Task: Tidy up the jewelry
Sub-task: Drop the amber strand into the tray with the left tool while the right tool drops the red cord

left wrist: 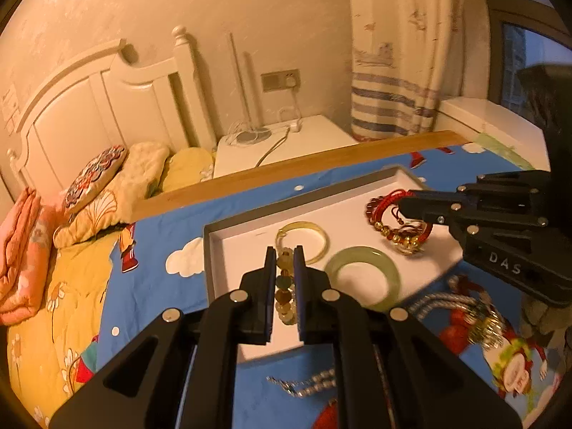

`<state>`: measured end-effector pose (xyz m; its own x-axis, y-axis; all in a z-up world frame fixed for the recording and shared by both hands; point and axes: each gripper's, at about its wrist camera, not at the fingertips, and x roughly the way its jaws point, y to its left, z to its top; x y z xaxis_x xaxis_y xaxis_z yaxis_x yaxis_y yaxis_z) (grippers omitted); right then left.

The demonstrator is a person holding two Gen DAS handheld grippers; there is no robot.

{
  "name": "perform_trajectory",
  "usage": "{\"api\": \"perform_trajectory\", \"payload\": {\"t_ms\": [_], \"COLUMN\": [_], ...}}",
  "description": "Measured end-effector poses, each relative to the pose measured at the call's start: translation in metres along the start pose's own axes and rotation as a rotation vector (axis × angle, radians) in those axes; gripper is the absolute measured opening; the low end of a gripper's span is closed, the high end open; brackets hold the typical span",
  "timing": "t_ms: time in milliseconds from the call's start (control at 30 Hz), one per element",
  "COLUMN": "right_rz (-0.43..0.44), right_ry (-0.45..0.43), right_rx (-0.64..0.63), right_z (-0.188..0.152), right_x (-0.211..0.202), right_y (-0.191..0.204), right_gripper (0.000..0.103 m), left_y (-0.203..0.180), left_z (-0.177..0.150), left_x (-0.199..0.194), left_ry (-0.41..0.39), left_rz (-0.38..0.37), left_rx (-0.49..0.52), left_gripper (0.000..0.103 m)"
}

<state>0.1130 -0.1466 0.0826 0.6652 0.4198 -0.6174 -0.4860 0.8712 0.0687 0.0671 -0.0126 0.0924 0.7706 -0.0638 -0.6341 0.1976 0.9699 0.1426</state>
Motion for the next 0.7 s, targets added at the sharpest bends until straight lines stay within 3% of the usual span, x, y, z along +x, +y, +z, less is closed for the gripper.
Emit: {"api": "perform_trajectory", "payload": {"t_ms": [300, 367, 400, 433, 500, 533, 600, 700], "right_rz": [-0.021, -0.043, -0.036, -0.037, -0.041, -0.041, -0.041, -0.04], "right_ry": [0.094, 0.118, 0.125, 0.123, 0.084, 0.063, 0.022, -0.053], "right_rx": [0.008, 0.006, 0.008, 0.009, 0.011, 0.016, 0.033, 0.043], "right_z": [0.017, 0.016, 0.016, 0.015, 0.014, 0.015, 0.017, 0.017], "right_x": [0.045, 0.052, 0.053, 0.051, 0.039, 0.032, 0.013, -0.027], "right_y": [0.002, 0.003, 0.003, 0.003, 0.002, 0.001, -0.005, -0.014], "right_gripper": [0.006, 0.009, 0.01, 0.019, 0.04, 0.043, 0.043, 0.044], "left_y": [0.016, 0.021, 0.022, 0.023, 0.029, 0.031, 0.041, 0.053], "left_z": [-0.003, -0.005, -0.007, -0.008, -0.012, -0.013, -0.017, -0.026], "left_x": [0.041, 0.049, 0.05, 0.048, 0.038, 0.034, 0.022, -0.007], "left_ry": [0.068, 0.085, 0.09, 0.084, 0.042, 0.038, 0.03, -0.011], "left_rz": [0.083, 0.121, 0.138, 0.152, 0.199, 0.208, 0.248, 0.323], "left_rx": [-0.053, -0.054, -0.056, -0.061, -0.076, -0.082, -0.111, -0.158], "left_gripper": [0.01, 0.022, 0.045, 0.068, 0.077, 0.077, 0.078, 0.091]}}
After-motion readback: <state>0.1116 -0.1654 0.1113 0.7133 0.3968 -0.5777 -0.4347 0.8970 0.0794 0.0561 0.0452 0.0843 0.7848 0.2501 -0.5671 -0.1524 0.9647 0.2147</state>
